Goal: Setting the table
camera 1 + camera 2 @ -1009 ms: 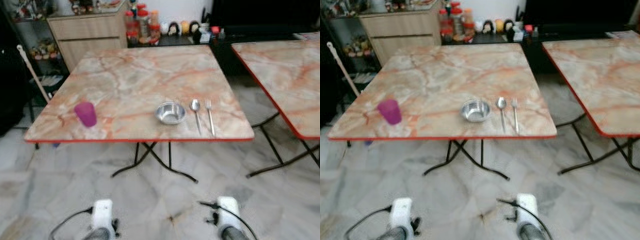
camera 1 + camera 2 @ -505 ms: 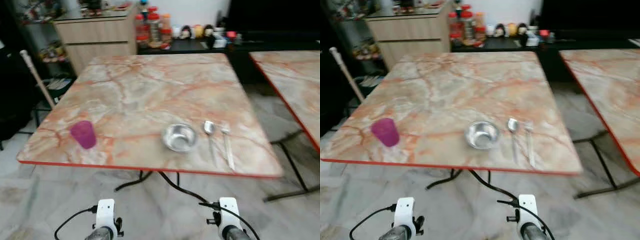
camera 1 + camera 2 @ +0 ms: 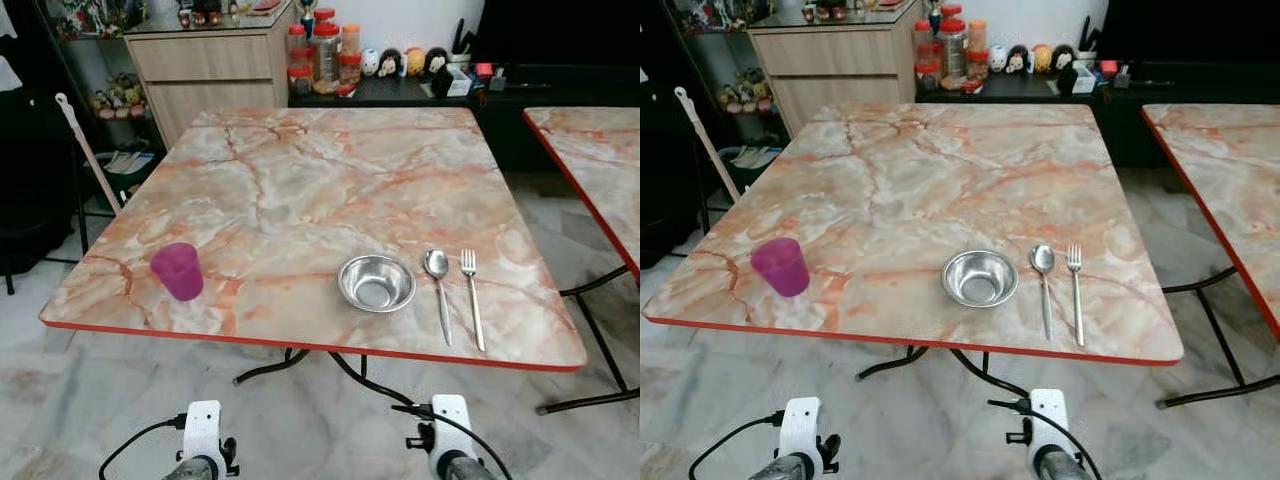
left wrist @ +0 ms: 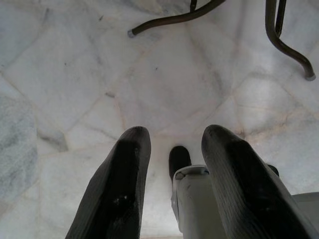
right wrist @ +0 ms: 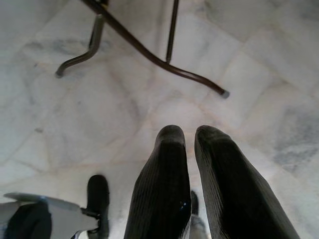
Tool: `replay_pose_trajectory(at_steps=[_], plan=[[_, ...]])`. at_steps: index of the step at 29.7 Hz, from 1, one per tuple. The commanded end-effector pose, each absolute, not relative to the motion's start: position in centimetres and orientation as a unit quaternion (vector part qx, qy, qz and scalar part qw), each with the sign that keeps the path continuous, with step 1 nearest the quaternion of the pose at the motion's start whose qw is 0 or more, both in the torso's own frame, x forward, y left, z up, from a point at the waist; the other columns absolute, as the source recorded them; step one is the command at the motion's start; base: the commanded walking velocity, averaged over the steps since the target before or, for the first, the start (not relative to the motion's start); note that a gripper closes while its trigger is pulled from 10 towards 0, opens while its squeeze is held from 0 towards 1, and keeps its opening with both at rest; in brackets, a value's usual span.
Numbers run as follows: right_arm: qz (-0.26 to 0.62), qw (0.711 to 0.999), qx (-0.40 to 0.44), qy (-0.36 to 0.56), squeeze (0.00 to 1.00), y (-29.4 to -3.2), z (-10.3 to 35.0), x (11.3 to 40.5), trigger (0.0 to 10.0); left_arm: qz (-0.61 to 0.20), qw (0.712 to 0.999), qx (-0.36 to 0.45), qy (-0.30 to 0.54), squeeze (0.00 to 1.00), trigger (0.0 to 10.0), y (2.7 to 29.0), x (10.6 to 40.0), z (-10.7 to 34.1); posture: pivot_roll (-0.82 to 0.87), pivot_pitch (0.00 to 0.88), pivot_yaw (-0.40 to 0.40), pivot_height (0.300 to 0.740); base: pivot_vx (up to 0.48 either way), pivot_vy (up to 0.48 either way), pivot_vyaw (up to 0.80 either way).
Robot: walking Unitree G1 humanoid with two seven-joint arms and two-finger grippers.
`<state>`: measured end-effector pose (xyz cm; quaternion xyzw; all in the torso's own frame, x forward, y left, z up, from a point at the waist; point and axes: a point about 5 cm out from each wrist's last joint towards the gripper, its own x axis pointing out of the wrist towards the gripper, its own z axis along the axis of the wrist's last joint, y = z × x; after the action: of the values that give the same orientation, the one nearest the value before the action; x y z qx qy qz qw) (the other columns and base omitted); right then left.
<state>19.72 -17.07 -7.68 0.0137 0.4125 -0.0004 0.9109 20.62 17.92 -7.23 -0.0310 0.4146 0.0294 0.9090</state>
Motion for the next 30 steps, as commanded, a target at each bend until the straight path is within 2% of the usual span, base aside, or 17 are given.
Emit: replay_pose_trajectory(at_steps=[1,6,11,15,18,20,26,30], plan=[[-0.007,0.908,0.018,0.418,0.00,-17.2,-7.7,19.6,10.0,0.036,0.908,-0.030,0.417,0.00,10.0,18.5,20.1,-7.4,-0.01,0.000,0.041,0.714,0.000,0.000,0.00],[-0.008,0.908,0.018,0.419,0.00,-17.2,-7.8,19.5,10.0,0.045,0.917,-0.041,0.394,0.00,10.0,19.0,20.1,-7.2,-0.01,0.000,0.043,0.714,0.000,0.000,0.00],[-0.008,0.907,0.014,0.421,0.00,-17.4,-7.9,19.4,10.0,0.082,0.942,-0.057,0.320,0.00,10.0,20.8,20.2,-6.2,0.02,0.000,0.037,0.714,0.000,0.000,0.00],[-0.005,0.907,0.014,0.421,0.00,-17.4,-7.9,19.3,10.0,0.077,0.966,-0.052,0.241,0.00,10.0,21.6,20.4,-4.7,0.02,0.000,0.033,0.714,0.000,0.000,0.00],[-0.005,0.907,0.014,0.421,0.00,-17.4,-7.9,19.3,10.0,0.077,0.966,-0.052,0.240,0.00,10.0,21.6,20.4,-4.7,0.02,0.000,0.033,0.714,0.000,0.000,0.00],[-0.023,0.907,0.023,0.421,0.00,-17.9,-7.7,19.6,10.0,0.089,0.987,-0.041,0.130,0.00,10.0,22.1,21.1,-1.7,0.07,0.000,0.023,0.714,0.000,0.000,0.00],[-0.022,0.908,0.019,0.419,0.00,-18.2,-7.6,19.8,10.0,0.076,0.996,-0.031,0.042,0.00,10.0,21.3,20.6,1.8,0.08,0.001,0.022,0.714,0.000,0.000,0.00],[-0.018,0.907,0.017,0.419,0.00,-18.1,-7.6,19.8,10.0,0.057,0.998,-0.027,0.014,0.00,10.0,20.4,20.7,3.4,0.08,0.001,0.022,0.714,0.000,0.000,0.00]])
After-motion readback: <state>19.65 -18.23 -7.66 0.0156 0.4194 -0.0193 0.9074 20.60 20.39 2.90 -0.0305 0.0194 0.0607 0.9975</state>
